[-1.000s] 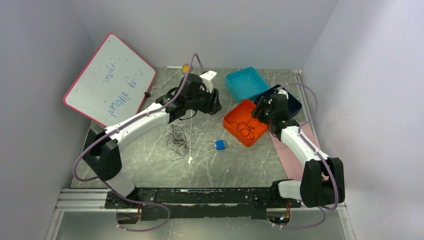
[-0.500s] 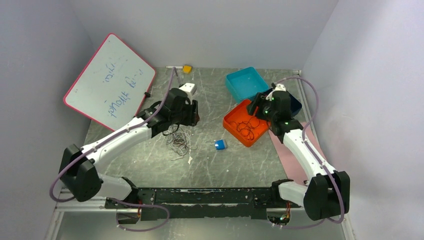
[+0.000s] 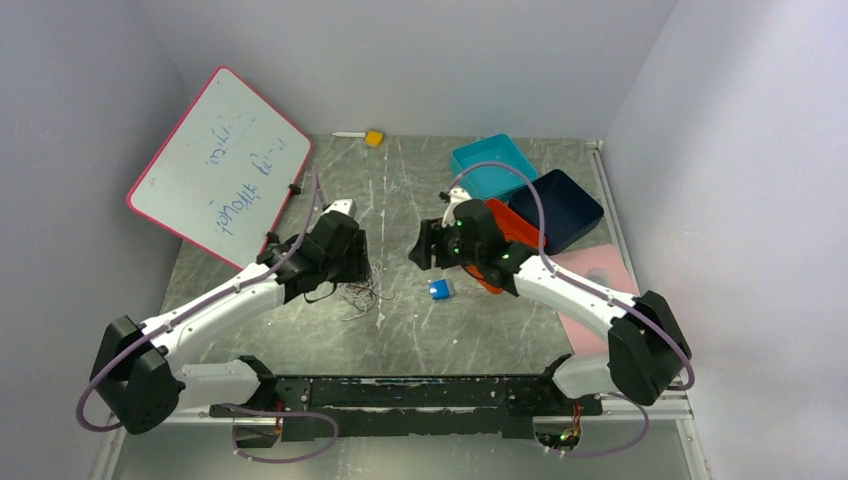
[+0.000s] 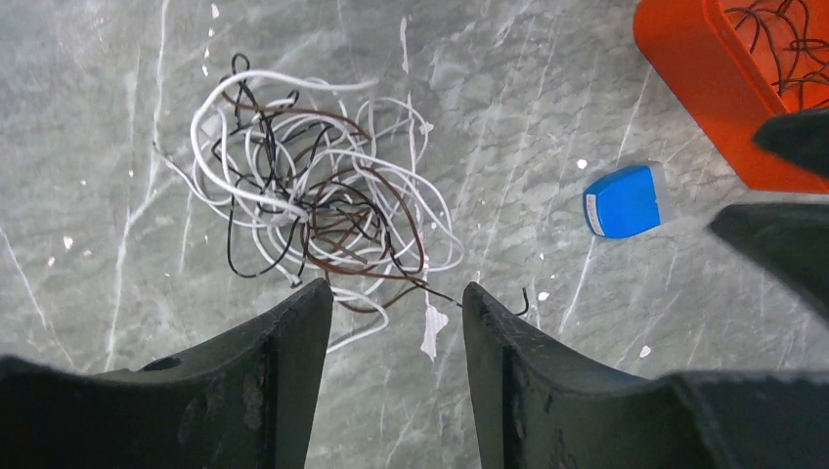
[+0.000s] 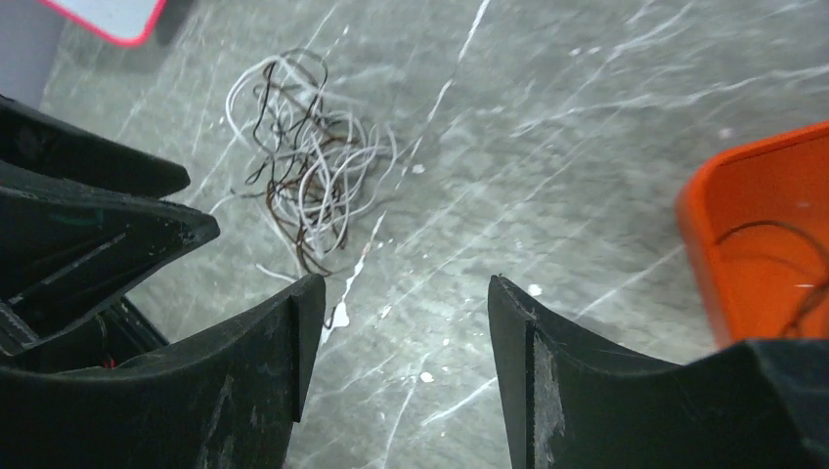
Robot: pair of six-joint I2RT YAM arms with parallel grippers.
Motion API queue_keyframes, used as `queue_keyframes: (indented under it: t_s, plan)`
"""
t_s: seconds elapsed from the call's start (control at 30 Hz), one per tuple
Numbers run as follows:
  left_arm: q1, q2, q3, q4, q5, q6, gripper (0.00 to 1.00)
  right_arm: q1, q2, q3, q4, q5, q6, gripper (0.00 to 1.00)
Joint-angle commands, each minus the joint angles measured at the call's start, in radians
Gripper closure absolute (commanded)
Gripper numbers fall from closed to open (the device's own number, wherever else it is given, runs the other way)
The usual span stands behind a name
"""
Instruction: Untangle the cables
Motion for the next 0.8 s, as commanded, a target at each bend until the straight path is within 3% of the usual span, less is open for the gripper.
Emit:
queue_keyframes:
  t_s: [0.0,0.4,0.77]
  plan:
    - [0.007,-0.046,-0.029,0.016,-0.002,-0.108,0.43,0.06,0.045,0.02,0.064,0.035,0.045,0.35]
    - [-0.032,0.04,-0.025,0.05,-0.002,-0.242,0.6,0.068,0.054,0.002,0.04,0.138,0.071,0.35]
    - [-0.034,0.142,-0.026,0.121,-0.02,-0.257,0.7,0.068,0.071,0.005,0.036,0.134,0.074,0.35]
